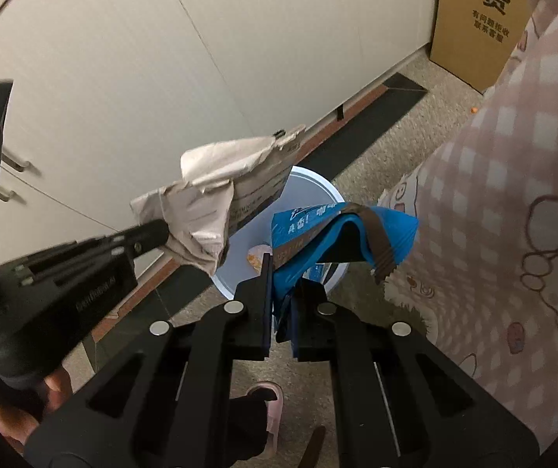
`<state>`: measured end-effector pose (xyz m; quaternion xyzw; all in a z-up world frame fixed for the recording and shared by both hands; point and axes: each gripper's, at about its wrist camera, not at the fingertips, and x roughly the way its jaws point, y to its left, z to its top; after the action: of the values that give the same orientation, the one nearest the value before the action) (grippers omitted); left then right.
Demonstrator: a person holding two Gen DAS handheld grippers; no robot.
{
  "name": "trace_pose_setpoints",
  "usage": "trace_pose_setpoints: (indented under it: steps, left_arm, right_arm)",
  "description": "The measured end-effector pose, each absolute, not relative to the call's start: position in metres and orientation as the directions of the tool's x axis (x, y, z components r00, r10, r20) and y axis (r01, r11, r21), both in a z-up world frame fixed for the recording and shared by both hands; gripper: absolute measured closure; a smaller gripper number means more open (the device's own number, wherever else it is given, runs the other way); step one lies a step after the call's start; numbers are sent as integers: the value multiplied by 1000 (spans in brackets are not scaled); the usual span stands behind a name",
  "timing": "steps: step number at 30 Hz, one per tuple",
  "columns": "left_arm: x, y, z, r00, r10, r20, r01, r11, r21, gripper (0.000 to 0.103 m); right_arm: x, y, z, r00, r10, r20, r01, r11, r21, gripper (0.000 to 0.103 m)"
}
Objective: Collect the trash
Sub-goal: 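Open the left gripper then the right gripper over the wastebasket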
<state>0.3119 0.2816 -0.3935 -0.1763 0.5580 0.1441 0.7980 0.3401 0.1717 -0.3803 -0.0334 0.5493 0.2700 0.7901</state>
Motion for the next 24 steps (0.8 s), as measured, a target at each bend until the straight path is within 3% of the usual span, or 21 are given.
trace_pose_setpoints:
  steps: [6,9,11,13,17,19,24]
  left_arm:
    - [325,292,-402,330,12,-944,-440,887,-142,93]
    - [328,293,-406,322,4,-947,-433,890,-144,64]
    - [326,291,-404,339,18,-941,-421,897,-135,61]
    - [324,290,-402,344,31,-938,-419,899,-124,51]
    - [316,288,-398,351,67,-934,-406,910,-88,44]
    - [313,287,-395,357,100,-929,-402,914,-56,35]
    - [297,294,-392,357,129,-925,-410,912,-31,29]
  right_arm:
    - [347,166,-390,241,387,-890,-455,855,248,96]
    - [348,166,-393,234,386,-892,-456,854,250,96]
    - [348,165,-393,232,387,-892,-457,853,251,96]
    - [348,166,-394,228,388,-893,-455,853,255,96]
    - [349,168,-396,222,388,-894,-458,851,256,96]
    - [349,169,-399,220,389,-894,-461,850,256,96]
    - [347,175,-402,211,391,-896,-461,848,261,96]
